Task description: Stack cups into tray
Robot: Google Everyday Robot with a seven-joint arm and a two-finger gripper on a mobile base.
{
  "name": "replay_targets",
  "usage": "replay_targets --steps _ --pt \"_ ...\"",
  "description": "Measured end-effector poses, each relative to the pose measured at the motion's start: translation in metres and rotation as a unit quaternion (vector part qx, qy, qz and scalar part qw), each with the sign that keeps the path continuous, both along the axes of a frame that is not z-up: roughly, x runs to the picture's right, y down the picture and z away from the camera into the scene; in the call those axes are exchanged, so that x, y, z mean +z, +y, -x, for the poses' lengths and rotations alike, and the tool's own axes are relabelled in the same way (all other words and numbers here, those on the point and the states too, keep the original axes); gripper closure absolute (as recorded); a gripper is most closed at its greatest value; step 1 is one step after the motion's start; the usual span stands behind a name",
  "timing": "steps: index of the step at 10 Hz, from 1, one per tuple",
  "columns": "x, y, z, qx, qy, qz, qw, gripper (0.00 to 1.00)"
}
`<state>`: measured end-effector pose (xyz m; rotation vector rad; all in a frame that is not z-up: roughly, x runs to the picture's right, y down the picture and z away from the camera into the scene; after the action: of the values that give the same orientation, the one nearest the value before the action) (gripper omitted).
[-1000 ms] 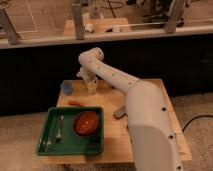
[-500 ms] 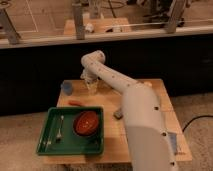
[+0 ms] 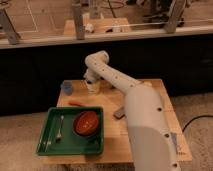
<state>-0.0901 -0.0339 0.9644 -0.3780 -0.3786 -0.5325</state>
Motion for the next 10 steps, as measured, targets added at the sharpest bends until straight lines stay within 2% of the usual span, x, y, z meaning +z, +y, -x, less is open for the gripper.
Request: replay_targets --steps 3,4,5,7,8,10 --pt "0.002 -0.001 0.003 0.002 -0.015 -0.005 0.9999 0.55" --pt "0.000 0.000 0.004 0.001 -0.027 -0.007 0.9996 0.65" --pt "-0.005 -0.004 0.005 0.004 -0.054 -0.013 0.9985 0.77" --pt "-0.011 -0.008 0.009 0.000 -0.077 -0.023 0.9968 0.93" --pt "-0.020 -0.011 0.019 -0.011 -0.098 -0.034 0.9945 1.00" --pt "-0.040 -0.014 0.033 -0.036 -0.125 -0.054 0.9900 1.00"
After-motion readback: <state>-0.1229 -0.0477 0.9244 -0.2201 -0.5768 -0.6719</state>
